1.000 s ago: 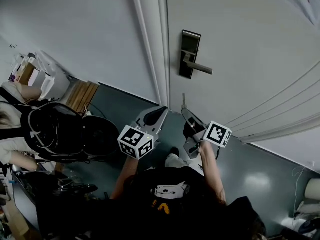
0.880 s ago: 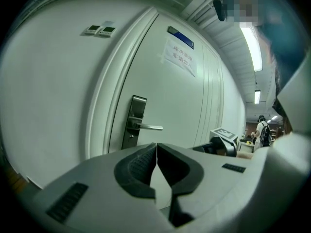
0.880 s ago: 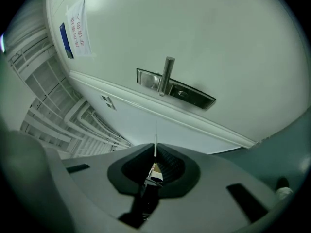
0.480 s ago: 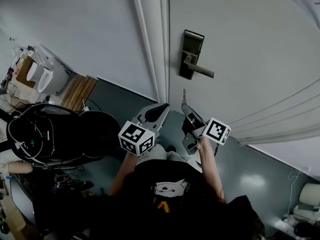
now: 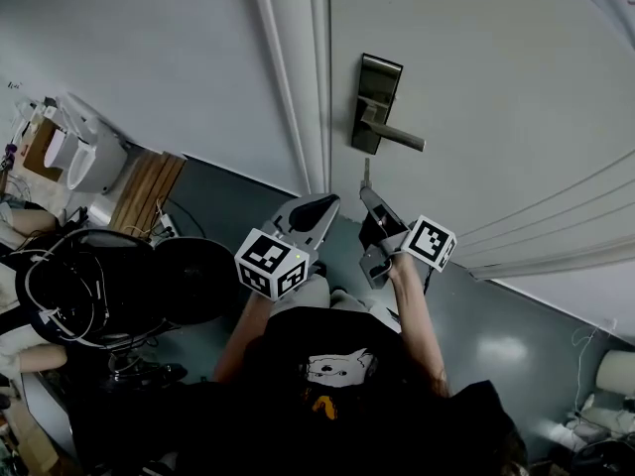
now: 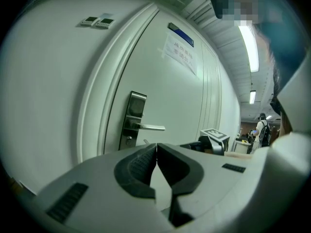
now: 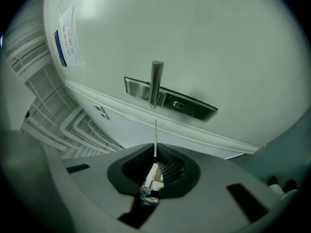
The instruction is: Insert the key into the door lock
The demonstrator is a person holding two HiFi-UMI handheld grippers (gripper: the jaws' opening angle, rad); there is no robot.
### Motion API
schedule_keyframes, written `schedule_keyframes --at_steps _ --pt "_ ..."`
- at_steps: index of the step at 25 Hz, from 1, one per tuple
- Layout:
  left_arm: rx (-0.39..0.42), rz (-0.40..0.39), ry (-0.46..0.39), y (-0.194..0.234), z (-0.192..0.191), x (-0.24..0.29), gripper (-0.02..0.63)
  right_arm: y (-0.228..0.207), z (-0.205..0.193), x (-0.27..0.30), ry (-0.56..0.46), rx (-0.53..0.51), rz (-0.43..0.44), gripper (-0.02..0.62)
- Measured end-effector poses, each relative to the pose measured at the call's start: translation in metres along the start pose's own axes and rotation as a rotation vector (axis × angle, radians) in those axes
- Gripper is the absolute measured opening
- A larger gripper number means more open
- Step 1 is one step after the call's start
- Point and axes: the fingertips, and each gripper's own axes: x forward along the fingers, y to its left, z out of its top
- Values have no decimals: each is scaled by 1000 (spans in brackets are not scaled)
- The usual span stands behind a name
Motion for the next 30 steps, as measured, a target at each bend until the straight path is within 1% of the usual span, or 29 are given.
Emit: schedule_keyframes --at_steps 3,8,15,21,26,30 --pt "15 -13 -12 -1 7 -2 9 4 1 2 -19 14 1 20" --pt "28 -21 -28 4 0 1 9 -6 6 9 -48 30 15 20" --pt "43 -37 -48 0 -4 7 9 -9 17 19 -72 68 45 20" --pt "54 -22 -51 12 -11 18 9 -23 34 39 -98 120 77 20" --pt "53 -1 -49 23 -16 18 9 -29 41 53 -111 168 105 20" --pt "47 8 -37 30 -22 22 9 -41 47 62 -124 203 98 20"
